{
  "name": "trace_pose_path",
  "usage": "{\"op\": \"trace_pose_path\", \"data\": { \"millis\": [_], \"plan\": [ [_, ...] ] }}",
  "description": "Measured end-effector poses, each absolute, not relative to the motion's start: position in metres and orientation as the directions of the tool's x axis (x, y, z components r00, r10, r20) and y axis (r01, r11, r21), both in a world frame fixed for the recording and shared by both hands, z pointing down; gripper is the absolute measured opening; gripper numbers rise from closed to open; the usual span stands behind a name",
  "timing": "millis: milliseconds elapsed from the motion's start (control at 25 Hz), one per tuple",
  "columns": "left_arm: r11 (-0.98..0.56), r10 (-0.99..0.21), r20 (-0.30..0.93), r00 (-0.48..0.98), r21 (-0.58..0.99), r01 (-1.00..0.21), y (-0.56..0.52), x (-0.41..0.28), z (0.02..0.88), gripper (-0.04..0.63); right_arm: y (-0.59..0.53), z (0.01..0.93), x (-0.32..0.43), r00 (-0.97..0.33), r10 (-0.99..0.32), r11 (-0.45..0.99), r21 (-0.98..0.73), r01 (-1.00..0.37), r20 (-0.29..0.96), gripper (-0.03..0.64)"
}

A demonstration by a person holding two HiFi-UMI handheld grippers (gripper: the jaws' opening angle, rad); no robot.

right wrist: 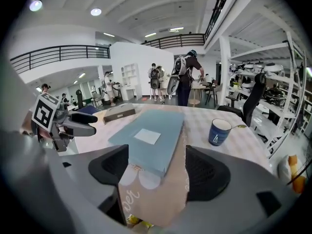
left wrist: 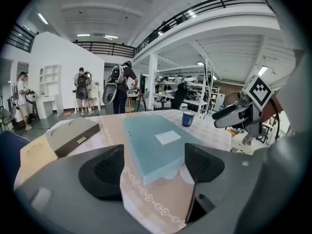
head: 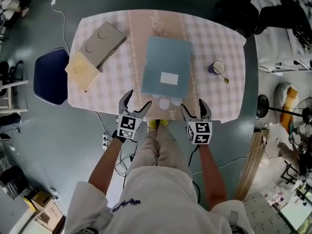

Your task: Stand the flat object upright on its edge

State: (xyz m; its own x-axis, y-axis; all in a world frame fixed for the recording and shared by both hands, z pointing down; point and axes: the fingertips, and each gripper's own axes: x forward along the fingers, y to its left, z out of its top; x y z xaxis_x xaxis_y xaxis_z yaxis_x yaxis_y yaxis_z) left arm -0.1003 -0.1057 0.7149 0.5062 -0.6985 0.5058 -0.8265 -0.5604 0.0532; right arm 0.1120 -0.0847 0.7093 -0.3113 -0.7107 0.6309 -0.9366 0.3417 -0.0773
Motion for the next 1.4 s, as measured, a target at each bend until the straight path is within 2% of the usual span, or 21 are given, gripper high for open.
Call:
{"op": "trace_pose_path", "data": {
  "millis": [520, 840, 920, 960, 1040, 1400],
  "plan": [
    [-0.598, -0.598, 0.628, 0.498, 0.063, -0.799, -0.117, -0.098, 0.808, 0.382, -0.095, 0.792, 0.097, -0.333, -0.616, 0.410, -0.070, -0.909, 0.714, 0.334],
    [-0.598, -0.572, 0.650, 0.501, 0.088, -0.797, -0.121, -0.086, 0.832, 0.370, -0.099, 0.823, 0.094, -0.346, -0.579, 0.373, -0.137, -0.918, 0.738, 0.309],
    [-0.593, -0.565, 0.659, 0.496, 0.094, -0.800, -0.122, -0.083, 0.837, 0.350, -0.098, 0.827, 0.091, -0.342, -0.574, 0.382, -0.125, -0.915, 0.744, 0.290],
    [-0.591, -0.562, 0.664, 0.493, 0.094, -0.801, -0.122, -0.083, 0.838, 0.309, -0.099, 0.827, 0.090, -0.336, -0.574, 0.388, -0.113, -0.915, 0.747, 0.267],
    [-0.595, -0.557, 0.669, 0.491, 0.090, -0.798, -0.122, -0.083, 0.837, 0.307, -0.100, 0.827, 0.089, -0.320, -0.575, 0.396, -0.086, -0.914, 0.753, 0.229],
    [-0.604, -0.562, 0.657, 0.502, 0.089, -0.792, -0.122, -0.085, 0.824, 0.282, -0.101, 0.816, 0.092, -0.313, -0.579, 0.400, -0.072, -0.914, 0.753, 0.218]
  ]
}}
